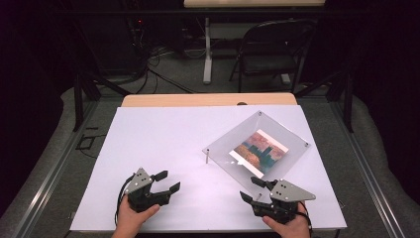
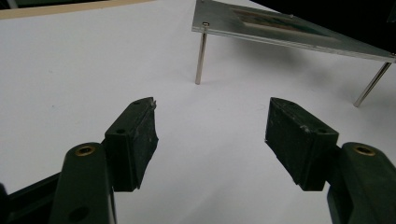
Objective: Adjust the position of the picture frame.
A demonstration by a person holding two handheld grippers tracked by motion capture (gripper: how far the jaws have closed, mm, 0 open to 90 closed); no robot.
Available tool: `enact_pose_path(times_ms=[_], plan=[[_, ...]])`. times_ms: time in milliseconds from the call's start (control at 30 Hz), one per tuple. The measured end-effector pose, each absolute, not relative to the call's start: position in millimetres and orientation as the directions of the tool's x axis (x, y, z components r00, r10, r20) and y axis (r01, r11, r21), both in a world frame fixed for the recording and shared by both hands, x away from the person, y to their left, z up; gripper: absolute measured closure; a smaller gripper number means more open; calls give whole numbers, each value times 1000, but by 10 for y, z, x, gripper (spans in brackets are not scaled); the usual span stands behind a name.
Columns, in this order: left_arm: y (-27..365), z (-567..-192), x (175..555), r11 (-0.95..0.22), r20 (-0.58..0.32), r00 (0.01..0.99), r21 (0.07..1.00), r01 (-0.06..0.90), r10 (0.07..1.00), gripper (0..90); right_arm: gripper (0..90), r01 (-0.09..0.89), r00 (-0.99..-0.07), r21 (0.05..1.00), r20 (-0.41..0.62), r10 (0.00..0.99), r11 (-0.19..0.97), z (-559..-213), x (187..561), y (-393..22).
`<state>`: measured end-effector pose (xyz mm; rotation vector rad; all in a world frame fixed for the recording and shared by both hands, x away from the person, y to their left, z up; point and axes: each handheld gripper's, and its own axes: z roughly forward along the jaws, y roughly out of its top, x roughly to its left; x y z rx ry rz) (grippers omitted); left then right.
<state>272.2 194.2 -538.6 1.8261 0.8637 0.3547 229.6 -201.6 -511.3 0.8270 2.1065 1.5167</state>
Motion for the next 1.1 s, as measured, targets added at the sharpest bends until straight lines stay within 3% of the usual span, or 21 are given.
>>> enact_pose_path(times_ms=[267,633,1100], plan=[[1939,-5405,2751,-188,-179,692,888,420,700,328,408,257,-738,939,38,674,228,-5123,2297,-2021],[1818,-5439,2988,-147,-271,668,854,499,693,440,452,284,-747,931,67,661,228,-5147,2266,-1983],[1289,-5403,3444,-258,-179,710,848,462,682,476,462,286,-743,940,94,663,188,-5130,2270,-2052]])
